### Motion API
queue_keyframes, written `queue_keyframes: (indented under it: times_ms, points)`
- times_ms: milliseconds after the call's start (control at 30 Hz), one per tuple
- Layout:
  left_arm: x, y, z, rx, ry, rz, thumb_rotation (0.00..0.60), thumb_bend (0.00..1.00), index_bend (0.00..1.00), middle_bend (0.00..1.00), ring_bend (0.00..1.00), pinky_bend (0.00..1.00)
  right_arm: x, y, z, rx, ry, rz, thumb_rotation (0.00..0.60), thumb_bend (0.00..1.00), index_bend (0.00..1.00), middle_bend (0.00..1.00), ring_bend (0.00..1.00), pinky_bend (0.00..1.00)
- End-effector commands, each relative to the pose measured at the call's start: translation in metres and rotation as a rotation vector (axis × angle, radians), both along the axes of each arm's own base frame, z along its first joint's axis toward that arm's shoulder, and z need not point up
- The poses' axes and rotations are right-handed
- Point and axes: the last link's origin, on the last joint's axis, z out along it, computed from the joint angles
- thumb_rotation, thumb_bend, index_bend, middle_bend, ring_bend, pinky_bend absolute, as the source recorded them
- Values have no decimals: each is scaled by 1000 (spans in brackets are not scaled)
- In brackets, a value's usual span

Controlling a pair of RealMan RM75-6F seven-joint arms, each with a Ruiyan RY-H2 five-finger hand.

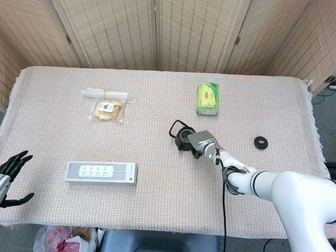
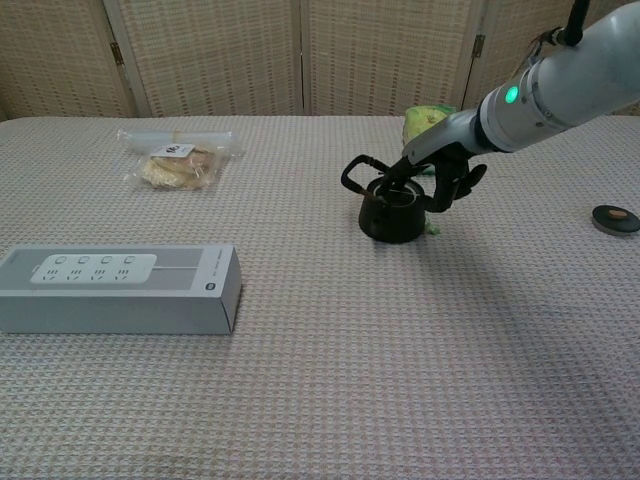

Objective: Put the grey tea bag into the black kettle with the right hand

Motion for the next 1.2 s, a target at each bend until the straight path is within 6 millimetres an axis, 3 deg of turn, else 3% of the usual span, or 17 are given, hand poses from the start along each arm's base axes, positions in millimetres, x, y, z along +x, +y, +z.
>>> queue_keyframes:
  times_ms: [33, 300, 400, 567, 667, 733, 933, 1100, 1200]
  points:
    - [2, -2, 0, 3, 3, -7, 600, 269, 0, 0, 0, 184, 5, 11, 27, -60, -17, 28, 600, 622, 83, 22, 796, 975]
    - [6, -7, -1, 18, 17, -27, 600, 269, 0, 0, 0, 184, 10, 50, 82, -180, -103, 90, 600, 593, 47, 0, 732, 952]
    - [7, -8, 0, 25, 19, -30, 600, 269, 0, 0, 0, 184, 2, 72, 107, -259, -131, 136, 600, 573, 45, 0, 637, 923]
    - [9, -8, -3, 23, 25, -37, 600, 269, 0, 0, 0, 184, -37, 122, 134, -446, -92, 231, 600, 513, 40, 0, 457, 760]
    - [10, -8, -5, 22, 32, -41, 600, 268, 0, 0, 0, 184, -70, 156, 135, -546, -72, 244, 600, 425, 36, 0, 326, 565]
    - [11, -8, -5, 22, 37, -43, 600, 268, 0, 0, 0, 184, -94, 178, 131, -593, -69, 241, 600, 335, 35, 0, 232, 382]
    - [11, -7, -8, 19, 46, -43, 600, 269, 0, 0, 0, 184, -155, 240, 125, -709, -103, 191, 600, 293, 10, 0, 67, 39]
    - [15, -10, -11, 21, 58, -56, 600, 268, 0, 0, 0, 184, -187, 273, 128, -774, -107, 153, 600, 252, 0, 0, 0, 0]
    - [18, -12, -13, 22, 61, -74, 600, 268, 0, 0, 0, 184, -193, 280, 131, -777, -120, 152, 600, 231, 0, 0, 0, 0]
